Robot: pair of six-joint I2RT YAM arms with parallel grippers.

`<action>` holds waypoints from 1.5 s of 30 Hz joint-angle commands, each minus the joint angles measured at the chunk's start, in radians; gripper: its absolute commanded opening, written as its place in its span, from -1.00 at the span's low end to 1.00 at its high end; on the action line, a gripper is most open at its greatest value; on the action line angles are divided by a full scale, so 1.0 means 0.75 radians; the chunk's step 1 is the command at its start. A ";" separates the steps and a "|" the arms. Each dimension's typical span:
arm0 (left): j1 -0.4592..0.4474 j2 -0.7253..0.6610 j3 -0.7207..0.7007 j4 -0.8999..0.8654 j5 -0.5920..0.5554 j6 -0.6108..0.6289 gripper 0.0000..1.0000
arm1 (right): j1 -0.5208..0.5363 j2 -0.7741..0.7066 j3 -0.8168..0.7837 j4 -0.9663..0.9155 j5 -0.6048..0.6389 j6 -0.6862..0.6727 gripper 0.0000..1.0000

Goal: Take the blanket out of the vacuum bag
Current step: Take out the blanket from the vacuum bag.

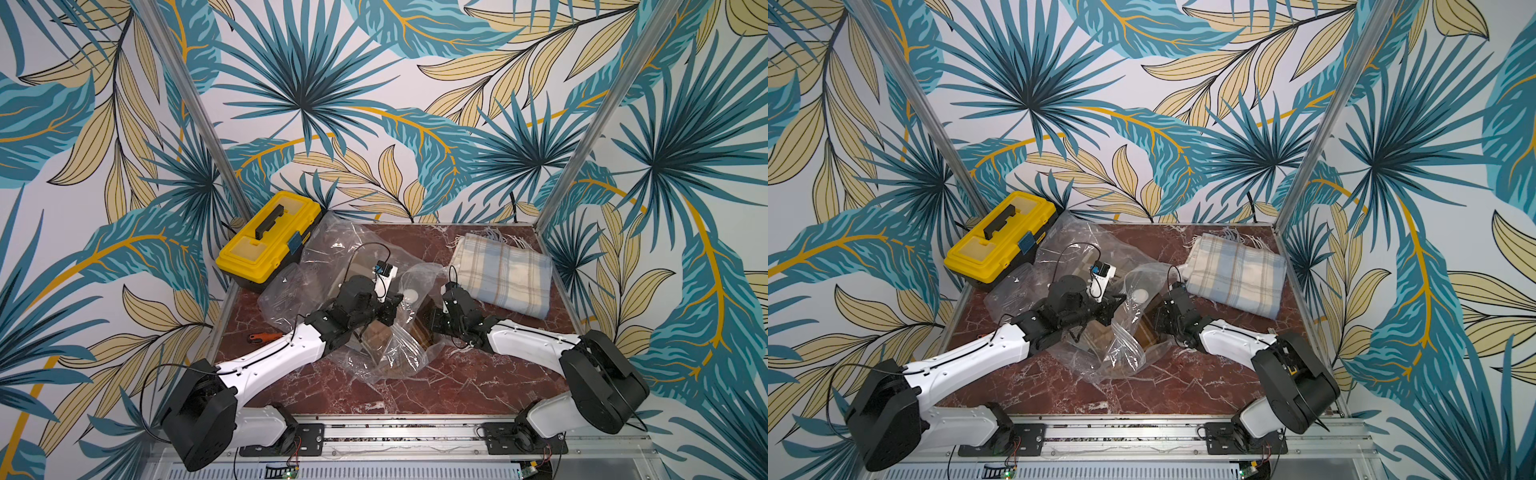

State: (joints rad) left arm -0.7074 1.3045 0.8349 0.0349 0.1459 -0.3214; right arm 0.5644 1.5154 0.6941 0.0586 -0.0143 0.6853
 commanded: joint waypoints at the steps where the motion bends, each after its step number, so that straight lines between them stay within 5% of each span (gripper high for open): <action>1: -0.004 0.012 0.044 -0.006 -0.002 0.021 -1.00 | 0.000 0.051 0.027 0.028 -0.070 0.005 -0.25; 7: -0.005 0.007 0.042 -0.010 -0.007 0.021 -1.00 | -0.001 0.079 0.054 0.000 -0.090 -0.015 -1.00; 19: -0.004 -0.010 0.002 0.004 -0.038 0.015 -1.00 | 0.000 -0.263 0.193 -0.224 -0.239 0.008 -1.00; 27: -0.005 0.012 0.004 0.017 -0.038 0.022 -1.00 | -0.001 -0.567 0.257 -0.423 -0.183 0.003 -1.00; 35: -0.004 0.051 0.028 0.031 -0.033 0.012 -1.00 | 0.000 -0.657 0.452 -0.481 -0.202 -0.047 -1.00; 45: -0.004 0.038 0.022 0.029 -0.017 0.002 -1.00 | -0.003 -0.711 0.672 -0.619 -0.002 -0.236 -1.00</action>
State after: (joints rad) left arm -0.7074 1.3434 0.8352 0.0608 0.1200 -0.3218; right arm 0.5625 1.0096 1.1393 -0.4038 -0.0853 0.5808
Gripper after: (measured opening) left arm 0.043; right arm 0.052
